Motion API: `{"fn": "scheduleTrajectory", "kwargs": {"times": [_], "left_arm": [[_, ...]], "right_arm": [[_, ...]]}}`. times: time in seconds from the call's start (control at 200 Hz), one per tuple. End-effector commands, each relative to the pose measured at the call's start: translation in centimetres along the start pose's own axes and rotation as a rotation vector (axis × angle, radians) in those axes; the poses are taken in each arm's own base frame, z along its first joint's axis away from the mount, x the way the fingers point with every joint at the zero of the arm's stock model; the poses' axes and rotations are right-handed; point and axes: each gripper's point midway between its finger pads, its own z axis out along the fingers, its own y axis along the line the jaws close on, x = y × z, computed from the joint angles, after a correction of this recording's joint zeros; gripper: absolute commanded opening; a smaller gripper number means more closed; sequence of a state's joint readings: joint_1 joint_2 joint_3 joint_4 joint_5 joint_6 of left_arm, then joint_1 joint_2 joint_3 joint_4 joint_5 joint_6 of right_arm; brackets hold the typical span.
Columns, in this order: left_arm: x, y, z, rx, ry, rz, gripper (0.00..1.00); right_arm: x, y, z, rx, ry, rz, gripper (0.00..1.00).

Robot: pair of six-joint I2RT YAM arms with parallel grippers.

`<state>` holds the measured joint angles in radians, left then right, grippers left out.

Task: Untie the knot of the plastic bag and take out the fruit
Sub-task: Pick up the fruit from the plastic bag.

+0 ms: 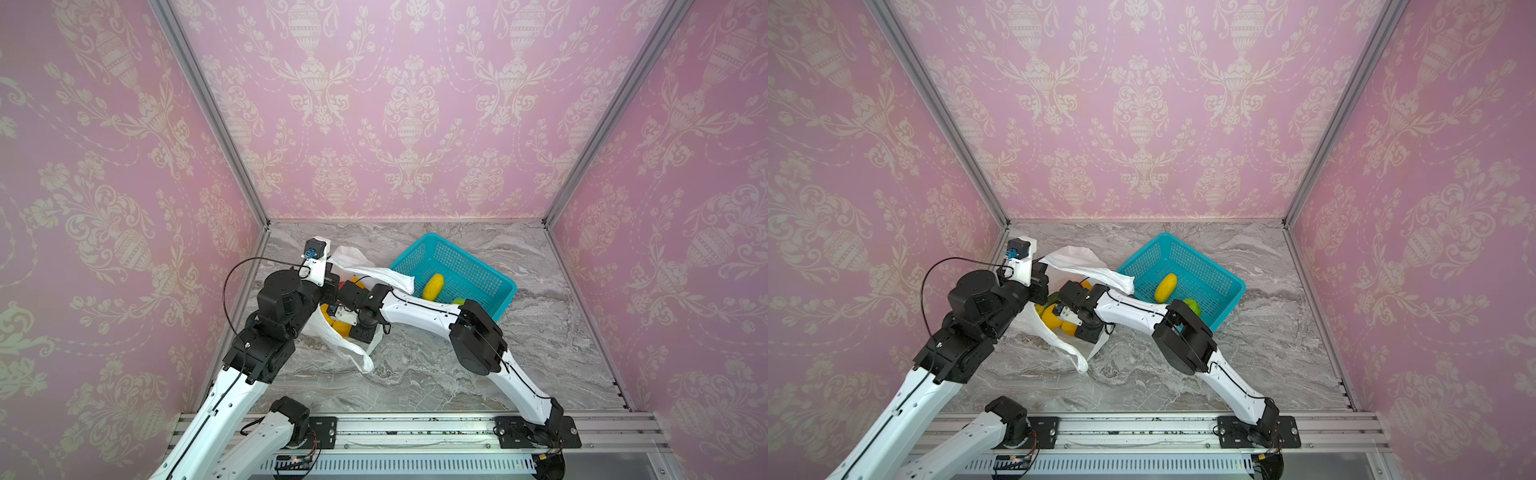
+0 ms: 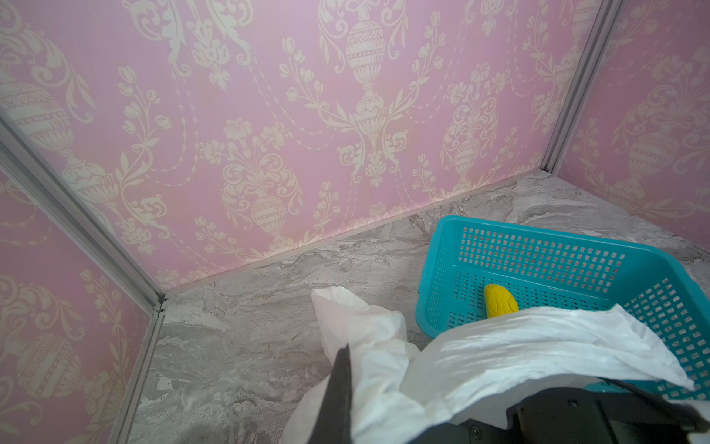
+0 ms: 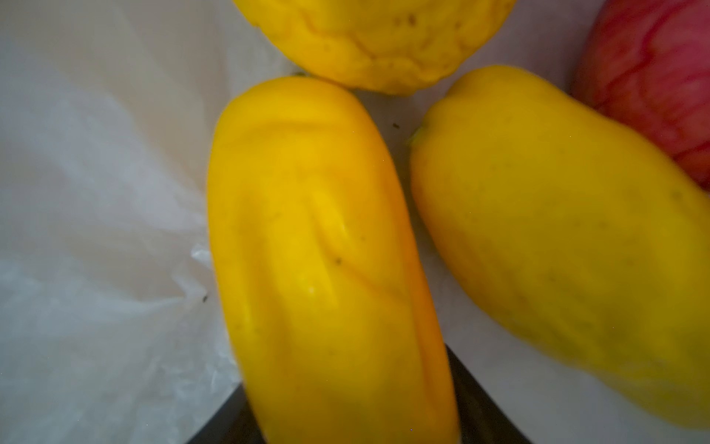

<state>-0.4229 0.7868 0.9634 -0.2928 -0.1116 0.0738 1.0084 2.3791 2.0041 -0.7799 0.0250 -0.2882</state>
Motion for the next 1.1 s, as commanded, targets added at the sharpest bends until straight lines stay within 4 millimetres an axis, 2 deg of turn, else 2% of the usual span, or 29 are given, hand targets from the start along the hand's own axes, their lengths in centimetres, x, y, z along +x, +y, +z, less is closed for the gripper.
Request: {"fn": "scheduleTrajectory", "kwargs": {"times": [0.0,0.25,0.36,0.535,0.635,0.731,0.756,0.811,0.886,1.001,1.096], "left_arm": [[-0.1,-0.1,0.3,-0.002,-0.001,0.004,0.00],[0.0,0.1,0.4,-0.014,0.005,0.001,0.00],[0.2,0.2,0.5,-0.019,0.004,0.002,0.00],[0.2,0.3,0.5,-0.025,0.004,0.006,0.00],[0.0,0.2,0.6,-0.023,0.000,0.001,0.00],[0.0,0.2,0.6,-0.022,-0.001,-0.010,0.00],[0.0,0.2,0.6,-0.022,0.001,-0.013,0.00],[0.0,0.1,0.6,-0.016,0.000,-0.019,0.00],[0.1,-0.1,0.7,-0.007,0.002,-0.025,0.00],[0.3,-0.2,0.8,0.002,0.003,-0.030,0.00],[0.2,-0.3,0.7,0.004,0.002,-0.032,0.00]], "right_arm": [[-1.1,1.0,-3.2,-0.024,-0.086,-0.004,0.52],[-1.8,0.0,-9.3,0.062,-0.292,0.017,0.32],[-1.8,-0.8,-12.5,0.104,-0.396,0.045,0.28],[-0.6,-1.8,-17.7,0.135,-0.548,0.089,0.21],[0.6,-2.5,-21.0,0.155,-0.641,0.119,0.21],[2.1,-3.6,-24.1,0.197,-0.720,0.154,0.21],[3.3,-3.7,-23.7,0.204,-0.713,0.171,0.21],[4.4,-4.9,-25.4,0.250,-0.772,0.214,0.20],[6.6,-7.1,-27.6,0.320,-0.850,0.310,0.19],[11.5,-11.9,-30.4,0.431,-0.945,0.529,0.19],[15.2,-14.8,-30.8,0.483,-0.968,0.687,0.22]]}}
